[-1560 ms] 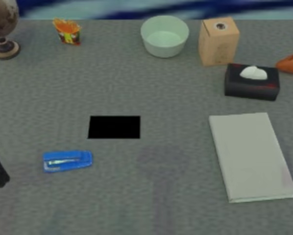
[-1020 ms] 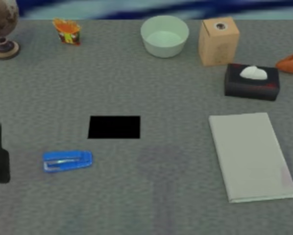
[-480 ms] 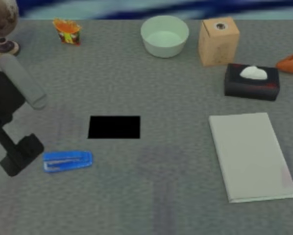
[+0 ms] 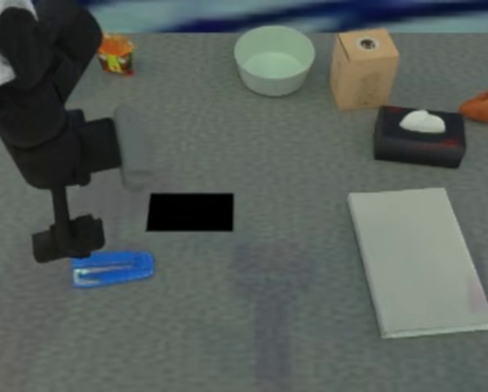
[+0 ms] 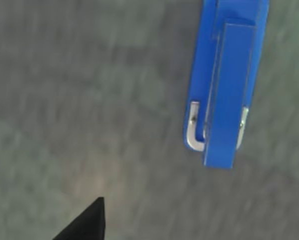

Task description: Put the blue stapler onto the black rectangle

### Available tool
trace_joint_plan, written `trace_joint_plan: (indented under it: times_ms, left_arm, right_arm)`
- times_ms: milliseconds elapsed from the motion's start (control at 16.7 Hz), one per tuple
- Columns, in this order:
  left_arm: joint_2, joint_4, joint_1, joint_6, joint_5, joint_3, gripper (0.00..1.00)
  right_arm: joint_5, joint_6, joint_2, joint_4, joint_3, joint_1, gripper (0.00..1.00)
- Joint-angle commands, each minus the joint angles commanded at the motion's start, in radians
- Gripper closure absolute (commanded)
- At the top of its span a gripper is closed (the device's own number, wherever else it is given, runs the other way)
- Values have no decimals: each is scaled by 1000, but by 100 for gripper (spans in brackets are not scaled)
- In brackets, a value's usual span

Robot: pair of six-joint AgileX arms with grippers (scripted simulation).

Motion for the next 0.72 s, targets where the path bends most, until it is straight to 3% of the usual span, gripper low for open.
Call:
trace_joint_plan:
  times_ms: [420, 720]
  left_arm:
    - [83, -51, -17, 53, -1, 73, 0]
    - [107, 22, -15, 55, -1, 20, 0]
  right_arm:
    - [0, 0, 0, 0, 0, 0, 0]
    - [0, 0, 0, 0, 0, 0, 0]
